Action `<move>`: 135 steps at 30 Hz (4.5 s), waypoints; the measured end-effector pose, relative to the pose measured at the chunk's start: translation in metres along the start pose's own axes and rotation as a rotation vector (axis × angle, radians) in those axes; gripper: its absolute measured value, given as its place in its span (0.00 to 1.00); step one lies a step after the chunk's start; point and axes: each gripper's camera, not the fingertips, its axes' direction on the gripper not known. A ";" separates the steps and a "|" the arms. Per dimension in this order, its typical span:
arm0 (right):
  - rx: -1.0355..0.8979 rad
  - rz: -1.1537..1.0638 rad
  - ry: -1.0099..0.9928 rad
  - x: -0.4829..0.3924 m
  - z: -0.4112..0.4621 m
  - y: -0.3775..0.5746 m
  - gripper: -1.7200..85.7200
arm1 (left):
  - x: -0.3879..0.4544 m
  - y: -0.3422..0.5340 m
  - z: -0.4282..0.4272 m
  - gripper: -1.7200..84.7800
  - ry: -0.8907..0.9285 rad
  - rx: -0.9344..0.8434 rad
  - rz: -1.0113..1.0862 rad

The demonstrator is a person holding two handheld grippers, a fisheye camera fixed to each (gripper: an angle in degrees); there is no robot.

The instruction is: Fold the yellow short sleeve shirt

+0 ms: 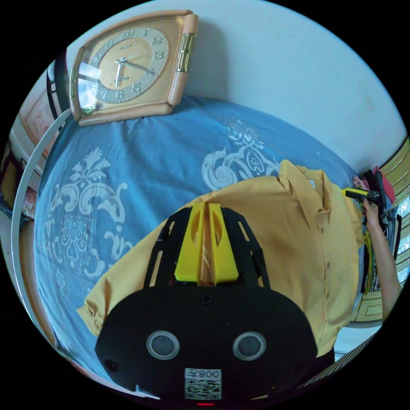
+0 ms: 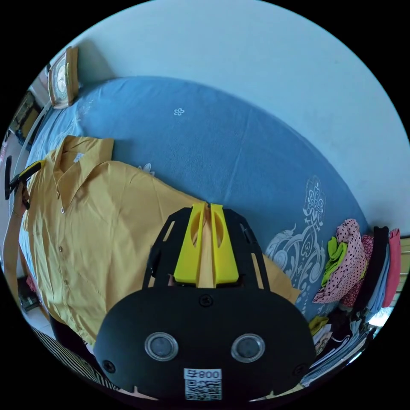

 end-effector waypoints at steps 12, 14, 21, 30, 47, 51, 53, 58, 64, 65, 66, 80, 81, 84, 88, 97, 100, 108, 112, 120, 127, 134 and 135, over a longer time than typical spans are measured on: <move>0.187 0.056 -0.188 0.001 -0.009 0.155 0.07 | -0.035 0.150 -0.069 0.09 0.095 0.150 0.020; 0.190 0.053 -0.224 -0.008 -0.011 0.209 0.07 | -0.035 0.187 -0.075 0.09 0.132 0.094 0.053; -0.032 0.190 -0.335 -0.022 0.038 0.348 0.08 | -0.062 0.318 -0.071 0.08 0.097 -0.138 -0.091; -0.112 0.391 -0.530 -0.022 0.062 0.478 0.12 | -0.137 0.445 -0.079 0.15 0.361 -0.203 -0.422; -0.198 0.371 -0.497 -0.078 0.119 0.514 0.02 | -0.177 0.515 -0.020 0.04 0.589 -0.247 -0.449; -0.190 0.397 -0.550 -0.081 0.130 0.516 0.02 | -0.192 0.529 -0.013 0.05 0.537 -0.239 -0.475; -0.183 0.411 -0.550 -0.084 0.132 0.518 0.03 | -0.195 0.531 -0.008 0.06 0.527 -0.233 -0.472; -0.100 0.451 -0.461 -0.097 0.117 0.514 0.06 | -0.196 0.542 -0.007 0.10 0.461 -0.190 -0.478; 0.041 0.166 -0.570 -0.192 0.090 0.430 0.11 | -0.158 0.530 -0.013 0.10 0.402 -0.110 -0.316; 0.031 0.064 -0.582 -0.225 0.092 0.408 0.11 | -0.143 0.520 -0.006 0.10 0.429 -0.108 -0.260; 0.022 0.019 -0.575 -0.241 0.093 0.398 0.11 | -0.128 0.508 0.004 0.10 0.477 -0.111 -0.203; -0.118 -0.219 -0.378 -0.370 0.150 0.337 0.06 | -0.001 0.453 0.117 0.09 0.401 -0.290 0.270; -0.119 -0.215 -0.391 -0.369 0.152 0.336 0.06 | 0.004 0.453 0.124 0.07 0.362 -0.307 0.288; -0.117 -0.175 -0.455 -0.358 0.157 0.333 0.04 | 0.006 0.450 0.129 0.04 0.314 -0.295 0.307; -0.077 -0.066 -0.729 -0.320 0.160 0.332 0.03 | -0.001 0.446 0.133 0.03 0.347 -0.292 0.275; 0.031 -0.010 -1.119 -0.268 0.156 0.321 0.02 | -0.001 0.424 0.151 0.04 0.446 -0.286 0.278; -0.032 -0.041 -1.134 -0.277 0.168 0.309 0.02 | -0.010 0.418 0.161 0.05 0.495 -0.314 0.235; -0.111 -0.008 -1.138 -0.280 0.198 0.293 0.02 | -0.076 0.432 0.167 0.09 1.018 -0.272 0.027; -0.154 0.005 -1.111 -0.282 0.211 0.288 0.02 | -0.083 0.431 0.176 0.09 1.139 -0.268 -0.020; -0.206 -0.077 -0.920 -0.302 0.217 0.272 0.03 | -0.075 0.408 0.178 0.12 0.992 -0.345 -0.017; -0.177 -0.059 -0.892 -0.295 0.210 0.276 0.05 | -0.054 0.389 0.192 0.04 0.783 -0.460 -0.032; -0.217 -0.122 -0.779 -0.274 0.203 0.321 0.04 | -0.048 0.371 0.187 0.03 0.764 -0.406 -0.089; -0.242 -0.130 -0.764 -0.277 0.208 0.325 0.04 | -0.047 0.369 0.186 0.03 0.744 -0.398 -0.089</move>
